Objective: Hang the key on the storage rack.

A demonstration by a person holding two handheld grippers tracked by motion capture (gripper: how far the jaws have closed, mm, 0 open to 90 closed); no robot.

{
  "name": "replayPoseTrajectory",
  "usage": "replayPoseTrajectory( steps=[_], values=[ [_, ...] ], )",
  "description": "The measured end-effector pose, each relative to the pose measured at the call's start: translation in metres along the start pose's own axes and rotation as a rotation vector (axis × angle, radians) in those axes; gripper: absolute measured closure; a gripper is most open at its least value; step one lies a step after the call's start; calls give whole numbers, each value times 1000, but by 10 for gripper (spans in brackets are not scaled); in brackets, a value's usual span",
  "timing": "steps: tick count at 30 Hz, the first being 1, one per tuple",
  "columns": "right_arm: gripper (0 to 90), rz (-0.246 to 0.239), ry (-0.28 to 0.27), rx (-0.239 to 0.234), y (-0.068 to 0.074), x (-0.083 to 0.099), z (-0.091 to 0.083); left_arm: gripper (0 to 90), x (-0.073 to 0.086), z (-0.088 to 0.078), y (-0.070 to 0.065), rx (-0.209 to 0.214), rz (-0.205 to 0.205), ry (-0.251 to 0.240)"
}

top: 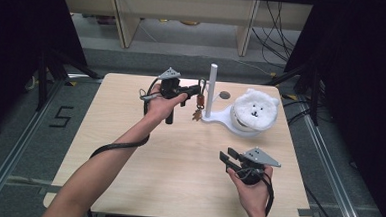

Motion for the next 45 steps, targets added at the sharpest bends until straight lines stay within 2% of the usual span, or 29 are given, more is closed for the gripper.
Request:
replayPoseTrajectory(
  steps=[7,8,12,14,15,17,18,21,22,25,26,27,30,31,35,36,37,39,40,41,42,43,44,45],
  values=[
    [621,-27,-11,7,-4,0,0,835,3,5,6,-16,-31,9],
    [621,-14,-7,6,-3,1,0,833,3,6,6,-16,-36,6],
    [620,-30,-9,14,-4,1,0,830,4,9,7,-24,-40,12],
    [621,-1,1,12,-2,2,0,827,4,11,7,-27,-46,12],
    [620,-8,0,11,-2,2,0,824,4,11,7,-32,-49,12],
    [620,6,18,18,-1,3,-1,814,4,13,8,-37,-53,10],
    [620,10,4,6,-1,3,0,811,4,14,8,-43,-50,14],
    [618,14,16,10,0,4,-1,786,5,15,9,-47,-38,17],
    [618,15,1,3,0,4,1,775,5,15,9,-52,-32,20],
    [616,20,7,6,-1,4,0,753,5,12,8,-73,5,31],
    [617,13,16,8,-2,4,-1,741,5,9,7,-82,21,39],
    [616,31,30,12,0,4,-3,720,6,7,6,-86,36,47],
    [613,29,15,11,-1,4,-2,662,6,-4,3,-106,87,58],
    [611,-11,1,16,-5,3,-1,642,7,-8,2,-112,102,62],
    [605,-6,-3,12,-5,4,0,547,11,-28,-1,-142,156,95],
    [604,-23,-5,19,-6,4,0,523,13,-34,-1,-150,166,104],
    [603,-7,2,13,-5,4,0,501,16,-40,-2,-158,176,113],
    [600,-6,1,13,-5,4,0,463,22,-53,-2,-166,194,127],
    [600,-5,2,12,-5,4,0,453,24,-61,-1,-169,226,131],
    [599,-21,-8,15,-7,4,0,444,26,-66,-1,-176,222,135],
    [598,-3,1,12,-6,4,0,437,29,-73,-1,-184,217,142],
    [597,19,16,31,-6,5,-1,427,32,-78,-2,-190,203,147],
    [597,-5,3,32,-8,4,0,421,34,-84,-2,-198,205,154],
    [596,12,8,27,-6,5,0,417,37,-90,-3,-194,213,158]
  ],
)
Point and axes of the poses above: each handheld gripper's, and its own axes: z roughly forward along the jaws, x roughly out of its underside, y roughly to its left, the point moved 4 cm from there along z, roughly forward along the jaws, and after that the axes turned 8 degrees about x, right-handed, at the moved point
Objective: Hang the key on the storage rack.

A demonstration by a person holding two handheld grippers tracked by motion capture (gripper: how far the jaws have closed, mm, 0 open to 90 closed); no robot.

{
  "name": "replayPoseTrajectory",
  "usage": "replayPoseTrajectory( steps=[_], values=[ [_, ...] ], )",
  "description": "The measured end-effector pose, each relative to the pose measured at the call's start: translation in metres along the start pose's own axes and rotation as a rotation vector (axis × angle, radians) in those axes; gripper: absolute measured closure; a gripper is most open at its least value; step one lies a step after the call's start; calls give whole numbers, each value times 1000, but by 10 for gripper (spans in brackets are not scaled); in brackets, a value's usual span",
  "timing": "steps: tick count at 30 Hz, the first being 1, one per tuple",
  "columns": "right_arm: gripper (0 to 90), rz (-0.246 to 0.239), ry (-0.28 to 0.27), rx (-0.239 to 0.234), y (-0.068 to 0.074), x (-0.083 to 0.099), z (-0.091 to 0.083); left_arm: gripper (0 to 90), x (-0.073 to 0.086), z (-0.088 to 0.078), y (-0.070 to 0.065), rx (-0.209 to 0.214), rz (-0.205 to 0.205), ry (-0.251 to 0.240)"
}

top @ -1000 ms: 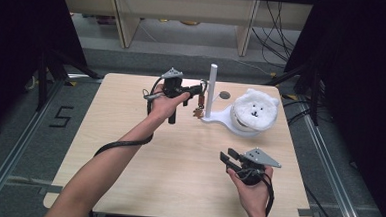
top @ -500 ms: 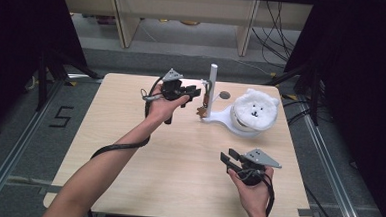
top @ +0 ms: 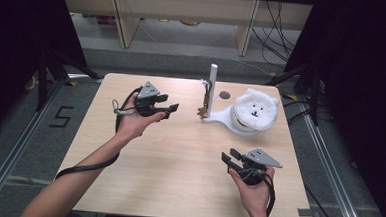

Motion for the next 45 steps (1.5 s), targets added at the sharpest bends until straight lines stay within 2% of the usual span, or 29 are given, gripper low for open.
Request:
replayPoseTrajectory(
  steps=[2,5,6,7,8,10,11,12,13,16,17,20,21,22,23,25,26,28,30,32,33,34,35,37,38,39,42,44,45],
  values=[
    [593,-17,3,9,-1,0,0,409,6,-8,0,0,5,5],
    [591,-11,5,6,-2,0,0,404,18,-22,-1,-9,10,13],
    [590,26,12,2,1,1,-1,402,21,-25,-1,-7,7,9],
    [590,11,11,2,0,0,-1,401,25,-30,-1,-10,8,13],
    [590,20,22,14,0,1,-3,398,29,-34,-1,-12,2,11],
    [588,-22,2,13,-5,0,-1,396,39,-45,-1,-22,3,9],
    [588,-18,-12,12,-5,0,0,394,43,-49,-1,-28,-1,3],
    [587,-6,16,16,-5,0,-3,391,48,-54,-1,-31,0,4],
    [587,-10,2,12,-7,0,-1,389,52,-57,-2,-30,-3,-1],
    [585,-12,-10,22,-9,0,-1,382,66,-70,-2,-54,-12,-9],
    [585,-11,12,35,-10,1,-3,380,72,-76,-1,-67,-17,-13],
    [584,-4,3,17,-11,2,-2,369,86,-89,1,-96,-33,-25],
    [584,1,7,31,-11,2,-3,366,91,-94,2,-113,-39,-32],
    [584,-20,5,46,-14,3,-3,364,96,-99,4,-127,-47,-39],
    [583,23,29,46,-11,4,-5,363,102,-104,5,-137,-61,-44],
    [583,-10,17,40,-14,5,-2,360,111,-109,6,-151,-79,-53],
    [583,-9,24,44,-16,6,-2,360,116,-113,6,-162,-87,-51],
    [583,0,22,46,-17,8,-1,360,128,-117,7,-187,-101,-55],
    [582,-16,24,62,-21,10,-1,359,137,-119,7,-201,-109,-56],
    [582,11,29,61,-20,12,-1,357,145,-120,8,-207,-105,-56],
    [582,-10,27,64,-23,12,0,356,150,-121,8,-214,-115,-59],
    [581,8,43,81,-22,14,-1,355,153,-121,8,-213,-120,-70],
    [580,-13,29,74,-25,14,1,353,158,-123,8,-223,-123,-65],
    [579,5,32,76,-25,16,1,350,164,-122,7,-223,-127,-82],
    [579,-17,22,82,-28,16,3,348,167,-123,6,-232,-132,-77],
    [579,6,25,76,-27,17,2,346,168,-123,6,-226,-125,-84],
    [577,-7,22,92,-30,19,3,341,173,-122,4,-225,-115,-93],
    [576,9,30,79,-28,20,1,336,173,-123,4,-234,-108,-95],
    [575,60,55,87,-24,22,-1,335,173,-123,3,-236,-107,-101]
  ],
)
Point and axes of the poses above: each handheld gripper's, and its own axes: z roughly forward along the jaws, x roughly out of its underside, y roughly to its left, the point moved 4 cm from there along z, roughly forward along the jaws, and after that the axes turned 8 degrees about x, right-handed, at the moved point
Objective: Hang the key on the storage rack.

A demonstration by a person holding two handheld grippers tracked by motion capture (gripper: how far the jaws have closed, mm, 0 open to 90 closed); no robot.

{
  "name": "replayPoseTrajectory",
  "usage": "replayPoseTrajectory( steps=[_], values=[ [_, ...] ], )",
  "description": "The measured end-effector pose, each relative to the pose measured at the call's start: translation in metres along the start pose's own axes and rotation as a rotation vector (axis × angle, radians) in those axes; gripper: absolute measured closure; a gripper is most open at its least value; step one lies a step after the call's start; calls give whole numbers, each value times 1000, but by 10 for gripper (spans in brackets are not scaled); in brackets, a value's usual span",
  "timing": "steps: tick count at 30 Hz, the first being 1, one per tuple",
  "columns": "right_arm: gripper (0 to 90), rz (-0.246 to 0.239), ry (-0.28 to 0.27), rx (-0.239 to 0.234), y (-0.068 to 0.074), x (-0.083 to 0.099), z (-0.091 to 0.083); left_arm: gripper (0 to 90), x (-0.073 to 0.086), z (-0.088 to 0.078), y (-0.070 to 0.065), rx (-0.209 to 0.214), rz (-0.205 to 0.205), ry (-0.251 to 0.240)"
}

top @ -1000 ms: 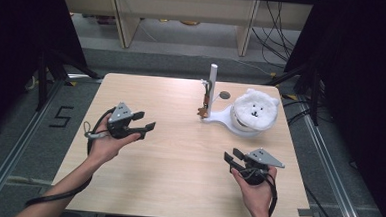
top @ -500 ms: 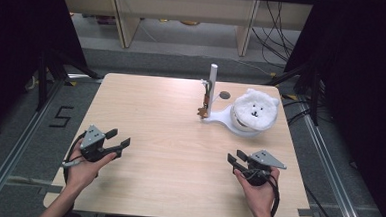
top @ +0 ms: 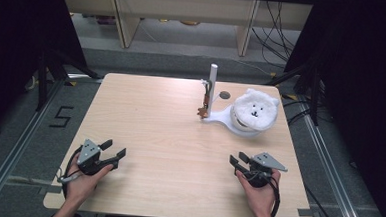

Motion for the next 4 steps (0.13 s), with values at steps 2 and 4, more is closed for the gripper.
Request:
replayPoseTrajectory(
  steps=[2,4],
  values=[
    [573,-18,-23,-12,-1,1,2,331,0,0,-1,-5,7,-1],
    [570,-47,-39,-9,-4,2,4,327,0,-1,-1,-12,15,5]
  ],
)
Point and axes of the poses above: each handheld gripper's, and its own axes: z roughly forward along the jaws, x roughly out of its underside, y roughly to its left, the point moved 4 cm from there along z, roughly forward along the jaws, and after that the axes turned 8 degrees about x, right-handed, at the moved point
